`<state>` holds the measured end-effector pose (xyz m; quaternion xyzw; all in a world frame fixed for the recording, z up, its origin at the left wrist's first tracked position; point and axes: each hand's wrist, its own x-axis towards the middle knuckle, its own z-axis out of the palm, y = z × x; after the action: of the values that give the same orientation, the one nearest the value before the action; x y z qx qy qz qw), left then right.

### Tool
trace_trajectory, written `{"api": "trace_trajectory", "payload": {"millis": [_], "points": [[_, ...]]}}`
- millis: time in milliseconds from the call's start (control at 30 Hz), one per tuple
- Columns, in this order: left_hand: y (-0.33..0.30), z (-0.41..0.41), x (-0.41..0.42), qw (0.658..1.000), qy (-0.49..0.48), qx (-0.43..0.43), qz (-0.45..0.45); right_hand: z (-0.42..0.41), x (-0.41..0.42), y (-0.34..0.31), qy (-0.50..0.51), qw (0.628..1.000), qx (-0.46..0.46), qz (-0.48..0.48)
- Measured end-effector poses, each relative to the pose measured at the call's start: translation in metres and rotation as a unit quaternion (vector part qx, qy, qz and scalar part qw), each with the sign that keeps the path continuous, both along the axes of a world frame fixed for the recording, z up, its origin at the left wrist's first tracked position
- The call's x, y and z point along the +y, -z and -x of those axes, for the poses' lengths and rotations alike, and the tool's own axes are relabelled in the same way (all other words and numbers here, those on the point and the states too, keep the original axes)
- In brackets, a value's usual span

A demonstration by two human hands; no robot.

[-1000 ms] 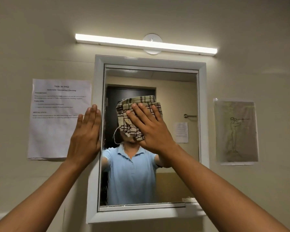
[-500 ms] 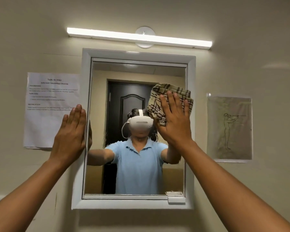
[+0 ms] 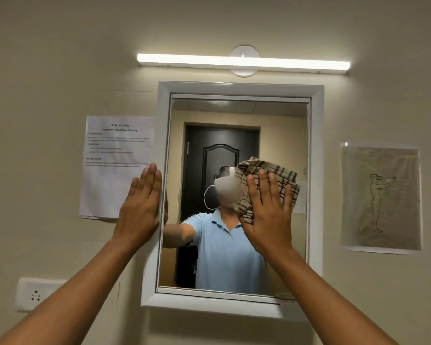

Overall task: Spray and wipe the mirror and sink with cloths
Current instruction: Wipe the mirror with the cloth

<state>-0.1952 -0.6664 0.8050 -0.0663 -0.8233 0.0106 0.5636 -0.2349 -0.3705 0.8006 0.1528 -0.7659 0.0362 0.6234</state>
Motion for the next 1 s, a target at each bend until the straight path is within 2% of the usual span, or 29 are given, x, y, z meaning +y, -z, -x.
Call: {"api": "trace_trajectory", "payload": {"millis": [267,467,667,833,1000], "points": [[0.001,0.004,-0.009,0.999,0.044,0.019,0.016,-0.001,-0.099,-0.075,-0.014,0.999,0.004,-0.037],[0.01,0.007,-0.019,0.996,0.083,0.036,0.019,0.001,-0.158,-0.062,-0.032,0.996,0.037,-0.079],[0.022,0.009,-0.028,0.993,0.115,0.03,0.007,0.003,-0.167,-0.018,-0.051,0.991,0.048,-0.112],[0.035,0.011,-0.034,0.996,0.078,0.036,0.024,0.006,-0.141,0.012,-0.054,0.981,0.029,-0.185],[0.031,0.01,-0.033,0.995,0.038,0.051,0.076,0.006,-0.093,0.01,-0.025,0.971,0.031,-0.234]]}}
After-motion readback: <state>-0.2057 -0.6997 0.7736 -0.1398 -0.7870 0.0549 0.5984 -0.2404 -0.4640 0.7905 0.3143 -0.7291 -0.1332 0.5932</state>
